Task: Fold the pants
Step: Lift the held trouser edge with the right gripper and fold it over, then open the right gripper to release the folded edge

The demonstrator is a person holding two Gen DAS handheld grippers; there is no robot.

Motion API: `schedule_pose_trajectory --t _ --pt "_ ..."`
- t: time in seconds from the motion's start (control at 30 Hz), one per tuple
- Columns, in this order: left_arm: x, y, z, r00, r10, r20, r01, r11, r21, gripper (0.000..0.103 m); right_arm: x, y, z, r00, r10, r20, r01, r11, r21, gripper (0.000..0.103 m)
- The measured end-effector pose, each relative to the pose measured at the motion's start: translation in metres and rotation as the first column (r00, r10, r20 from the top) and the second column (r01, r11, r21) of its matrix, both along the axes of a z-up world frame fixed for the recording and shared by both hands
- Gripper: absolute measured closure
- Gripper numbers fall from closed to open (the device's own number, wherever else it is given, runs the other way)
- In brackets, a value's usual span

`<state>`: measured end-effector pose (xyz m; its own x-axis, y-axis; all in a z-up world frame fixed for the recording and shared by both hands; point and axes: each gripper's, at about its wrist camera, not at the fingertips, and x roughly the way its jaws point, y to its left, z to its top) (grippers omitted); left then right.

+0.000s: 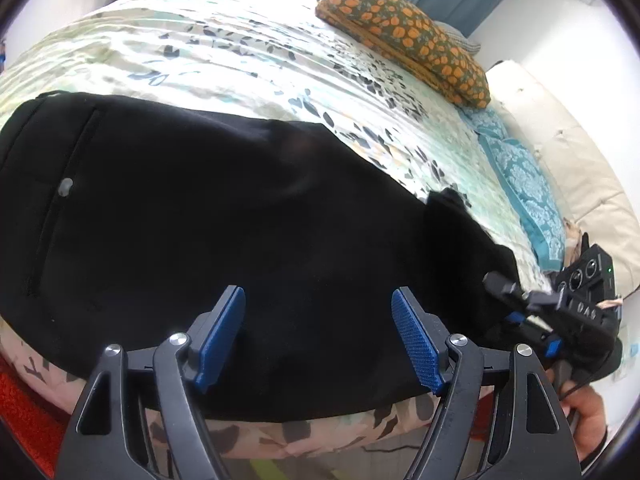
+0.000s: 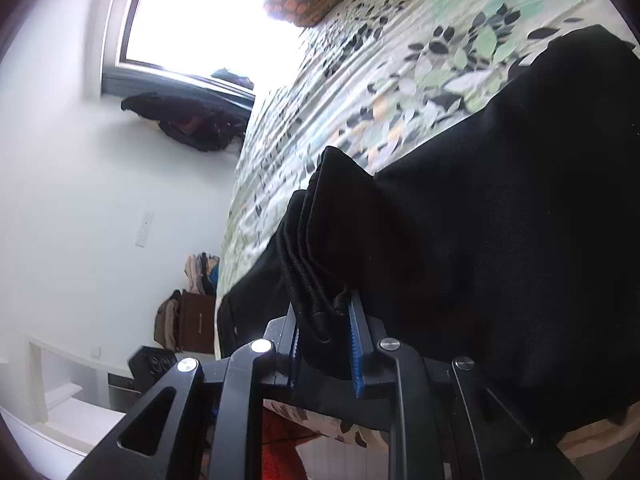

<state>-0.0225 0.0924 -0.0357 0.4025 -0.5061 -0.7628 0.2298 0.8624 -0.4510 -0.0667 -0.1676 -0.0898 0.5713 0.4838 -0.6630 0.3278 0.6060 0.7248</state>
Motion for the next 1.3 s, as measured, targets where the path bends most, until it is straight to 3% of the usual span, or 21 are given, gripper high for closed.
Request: schedule_pose_trajectory --t 0.2,0.27,0.3,0.33,0.43,0.5,0.57,0.63,0.7,0.8,0.9,1.03,1.07,1.1,1.13,1.3 --pt "0.006 -0.002 -0.009 1.0 0.001 -0.026 -0.001 1.0 -0.03 0.025 0.01 0.051 -0.017 0.99 0.133 -0.045 -0.139 0.975 -0.173 0.083" --pt "0.007 -0.006 -0.011 0.999 -0.008 -0.036 0.007 0.999 -0.032 0.025 0.012 0.059 -0.02 0.987 0.153 -0.051 -0.16 0.967 -0.196 0.078" --pt "0.007 -0.008 -0.012 0.999 -0.015 -0.042 0.013 0.999 -0.034 0.025 0.012 0.063 -0.022 0.984 0.165 -0.062 -0.175 0.96 -0.217 0.073" --pt "0.006 -0.01 -0.013 0.999 -0.021 -0.048 0.019 0.999 -0.038 0.025 0.013 0.067 -0.024 0.98 0.185 -0.078 -0.198 0.95 -0.24 0.058" --pt "0.0 -0.013 -0.005 0.999 -0.014 -0.048 0.011 0.997 -0.071 0.025 0.012 0.075 -0.018 0.963 0.258 -0.075 -0.269 0.928 -0.257 0.034" --pt "-0.003 -0.019 0.006 0.999 -0.043 -0.023 0.04 0.992 -0.117 0.025 0.005 0.075 -0.002 0.951 0.299 -0.083 -0.31 0.904 -0.296 0.031" --pt "-0.008 -0.038 0.016 0.993 -0.118 0.018 0.119 0.986 -0.114 0.027 -0.009 0.069 0.02 0.942 0.328 -0.07 -0.33 0.874 -0.357 0.031" --pt "-0.017 -0.067 0.021 0.974 -0.218 0.062 0.222 0.973 -0.064 0.038 -0.024 0.054 0.041 0.949 0.313 -0.025 -0.295 0.858 -0.42 0.028" --pt "-0.025 -0.094 0.016 0.951 -0.303 0.057 0.304 0.953 -0.009 0.056 -0.04 0.032 0.058 0.966 0.257 0.019 -0.219 0.857 -0.467 0.024" --pt "-0.035 -0.122 0.002 0.93 -0.367 0.018 0.365 0.928 0.071 0.058 -0.055 -0.005 0.073 0.983 0.166 0.073 -0.112 0.871 -0.477 0.024" --pt "-0.039 -0.134 -0.007 0.934 -0.358 0.01 0.351 0.922 0.164 0.057 -0.063 -0.02 0.08 0.986 0.129 0.104 -0.063 0.875 -0.48 0.024" --pt "-0.034 -0.131 -0.012 0.947 -0.321 -0.009 0.317 0.932 0.178 0.056 -0.063 -0.023 0.082 0.986 0.123 0.112 -0.057 0.881 -0.469 0.024" --pt "-0.032 -0.132 -0.014 0.949 -0.315 -0.019 0.313 0.932 0.181 0.061 -0.061 -0.023 0.081 0.986 0.122 0.111 -0.057 0.884 -0.464 0.024" --pt "-0.031 -0.132 -0.015 0.951 -0.308 -0.025 0.308 0.934 0.18 0.083 -0.06 -0.024 0.081 0.987 0.12 0.111 -0.056 0.886 -0.461 0.024" --pt "-0.03 -0.133 -0.016 0.953 -0.301 -0.03 0.302 0.936 0.18 0.094 -0.061 -0.023 0.08 0.986 0.12 0.113 -0.055 0.887 -0.459 0.024" --pt "-0.035 -0.118 0.001 0.963 -0.27 0.008 0.265 0.948 0.175 0.095 -0.065 -0.03 0.084 0.985 0.1 0.138 -0.024 0.882 -0.47 0.024"
